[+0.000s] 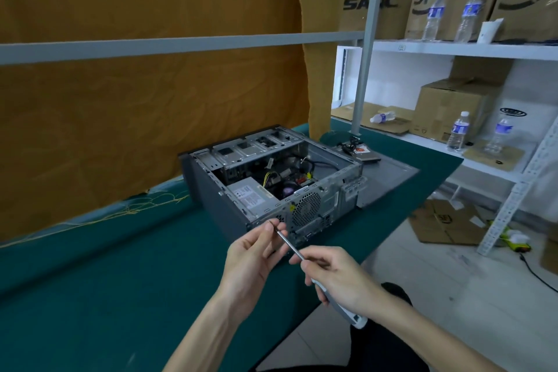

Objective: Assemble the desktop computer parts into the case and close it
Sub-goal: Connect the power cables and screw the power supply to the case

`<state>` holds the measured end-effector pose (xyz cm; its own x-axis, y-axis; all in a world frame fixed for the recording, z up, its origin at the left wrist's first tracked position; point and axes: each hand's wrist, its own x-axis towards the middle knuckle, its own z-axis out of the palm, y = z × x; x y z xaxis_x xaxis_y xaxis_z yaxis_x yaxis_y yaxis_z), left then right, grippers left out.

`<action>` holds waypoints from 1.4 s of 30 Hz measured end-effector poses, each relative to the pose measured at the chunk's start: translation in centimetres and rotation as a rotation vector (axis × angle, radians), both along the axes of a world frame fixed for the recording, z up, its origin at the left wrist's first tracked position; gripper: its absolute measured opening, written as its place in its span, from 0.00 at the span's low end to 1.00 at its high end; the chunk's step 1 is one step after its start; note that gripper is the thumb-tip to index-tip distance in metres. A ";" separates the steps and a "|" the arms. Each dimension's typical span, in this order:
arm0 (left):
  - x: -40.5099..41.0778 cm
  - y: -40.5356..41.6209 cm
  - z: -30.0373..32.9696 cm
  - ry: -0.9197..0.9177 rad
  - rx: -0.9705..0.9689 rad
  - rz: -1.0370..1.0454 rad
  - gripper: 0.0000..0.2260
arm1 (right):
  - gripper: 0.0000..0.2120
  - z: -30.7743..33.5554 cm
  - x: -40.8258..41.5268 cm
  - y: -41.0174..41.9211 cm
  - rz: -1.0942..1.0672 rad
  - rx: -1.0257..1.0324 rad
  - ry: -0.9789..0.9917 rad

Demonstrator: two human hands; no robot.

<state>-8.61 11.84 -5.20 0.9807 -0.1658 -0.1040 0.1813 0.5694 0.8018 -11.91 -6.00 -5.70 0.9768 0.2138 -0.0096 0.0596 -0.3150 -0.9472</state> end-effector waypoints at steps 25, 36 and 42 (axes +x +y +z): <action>1.2 0.9 -7.6 0.405 -0.142 0.071 0.10 | 0.13 -3.5 0.3 3.9 -0.047 -0.303 0.192; 1.5 1.3 -7.7 0.413 -0.149 0.089 0.09 | 0.13 -3.1 1.0 4.8 -0.051 -0.238 0.271; 1.5 1.2 -7.3 0.417 -0.117 0.104 0.09 | 0.09 -2.8 1.1 5.0 -0.114 0.073 0.438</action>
